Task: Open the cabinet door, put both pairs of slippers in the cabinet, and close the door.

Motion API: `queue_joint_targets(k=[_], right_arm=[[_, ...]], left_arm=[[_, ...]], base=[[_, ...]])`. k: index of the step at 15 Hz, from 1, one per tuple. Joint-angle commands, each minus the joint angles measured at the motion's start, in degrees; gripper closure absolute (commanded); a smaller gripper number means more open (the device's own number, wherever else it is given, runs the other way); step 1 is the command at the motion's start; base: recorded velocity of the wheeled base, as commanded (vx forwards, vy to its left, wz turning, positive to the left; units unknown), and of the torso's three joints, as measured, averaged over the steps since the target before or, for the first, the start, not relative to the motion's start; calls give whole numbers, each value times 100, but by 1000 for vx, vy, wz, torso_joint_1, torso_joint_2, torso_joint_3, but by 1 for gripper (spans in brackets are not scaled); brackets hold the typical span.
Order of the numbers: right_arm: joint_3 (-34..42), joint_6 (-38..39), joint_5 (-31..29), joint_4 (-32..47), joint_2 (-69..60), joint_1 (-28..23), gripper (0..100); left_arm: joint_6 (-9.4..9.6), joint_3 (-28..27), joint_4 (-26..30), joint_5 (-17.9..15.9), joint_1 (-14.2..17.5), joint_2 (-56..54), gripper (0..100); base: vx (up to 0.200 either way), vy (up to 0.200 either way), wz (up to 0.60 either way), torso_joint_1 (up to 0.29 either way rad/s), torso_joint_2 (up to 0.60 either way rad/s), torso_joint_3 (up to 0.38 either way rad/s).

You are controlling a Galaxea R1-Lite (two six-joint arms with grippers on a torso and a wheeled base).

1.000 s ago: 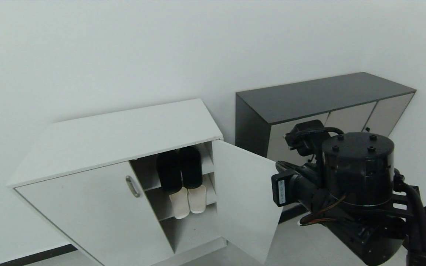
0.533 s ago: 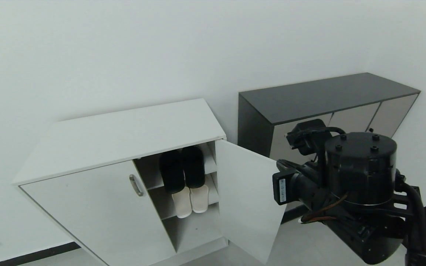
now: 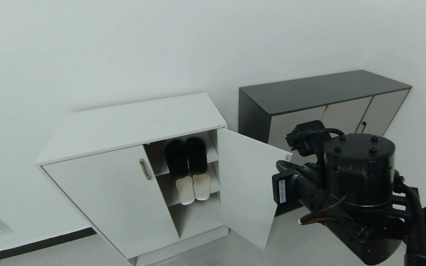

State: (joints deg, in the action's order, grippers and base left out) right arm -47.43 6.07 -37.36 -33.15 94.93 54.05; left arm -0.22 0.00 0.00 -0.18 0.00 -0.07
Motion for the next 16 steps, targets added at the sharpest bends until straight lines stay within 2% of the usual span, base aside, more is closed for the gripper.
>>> queue_joint_targets(k=[1,5,8,10,16], right_arm=[[15,-1,1,-8,-1,-18,100],[-266,-168,27,1,52,-272,100],[-873,-220,669,115,263,-993,100],[-1427,-194,1311,379,597,-1591,100],[-2754,175,2093,836,1678,-2417,100]], left_arm=[[4,0,0,1,-9,7,100],[13,0,0,1,0,7,100],[4,0,0,1,0,7,100],[4,0,0,1,0,7,100],[4,0,0,1,0,7,100]], base=[[0,0,0,0,0,0],[0,0,0,0,0,0],[0,0,0,0,0,0],[0,0,0,0,0,0],[0,0,0,0,0,0]])
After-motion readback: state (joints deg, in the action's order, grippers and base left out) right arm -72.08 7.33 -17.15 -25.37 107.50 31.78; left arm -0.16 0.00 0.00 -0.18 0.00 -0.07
